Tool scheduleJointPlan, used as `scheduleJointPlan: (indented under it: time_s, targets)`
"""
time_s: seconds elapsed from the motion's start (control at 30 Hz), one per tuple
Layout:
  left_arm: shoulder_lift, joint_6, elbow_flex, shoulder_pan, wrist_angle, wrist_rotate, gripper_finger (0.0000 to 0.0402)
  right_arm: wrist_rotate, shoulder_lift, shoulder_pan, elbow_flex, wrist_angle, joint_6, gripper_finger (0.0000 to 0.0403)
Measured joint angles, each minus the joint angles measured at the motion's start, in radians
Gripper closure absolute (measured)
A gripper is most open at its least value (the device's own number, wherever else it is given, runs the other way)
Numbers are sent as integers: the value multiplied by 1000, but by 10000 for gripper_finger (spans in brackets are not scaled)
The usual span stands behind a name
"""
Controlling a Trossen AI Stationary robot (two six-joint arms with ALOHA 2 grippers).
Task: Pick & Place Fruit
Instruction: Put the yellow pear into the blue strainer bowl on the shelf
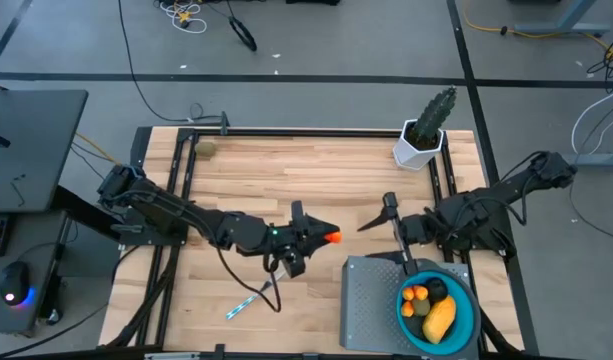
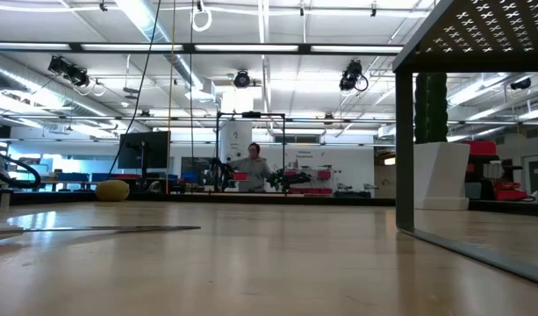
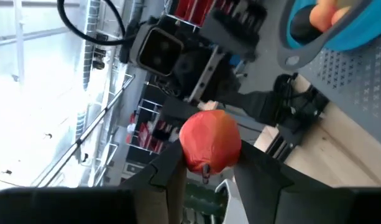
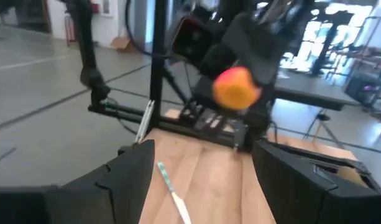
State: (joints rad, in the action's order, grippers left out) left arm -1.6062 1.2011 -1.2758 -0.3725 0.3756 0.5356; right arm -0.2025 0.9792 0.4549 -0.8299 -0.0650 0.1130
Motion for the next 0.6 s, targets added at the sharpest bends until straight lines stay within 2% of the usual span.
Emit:
scheduleJointPlan:
  time_s: [0.27, 0.4, 0.6]
  targets:
    - [0, 16, 0, 0, -5, 15, 274, -15, 92, -23, 0, -90, 5, 122]
    - [0, 16, 0, 0, -26, 77, 273, -60, 113, -41, 0, -162, 8, 122]
    - [-9, 11, 0, 0, -42, 181, 272, -67, 133, -68, 0, -272, 7, 122]
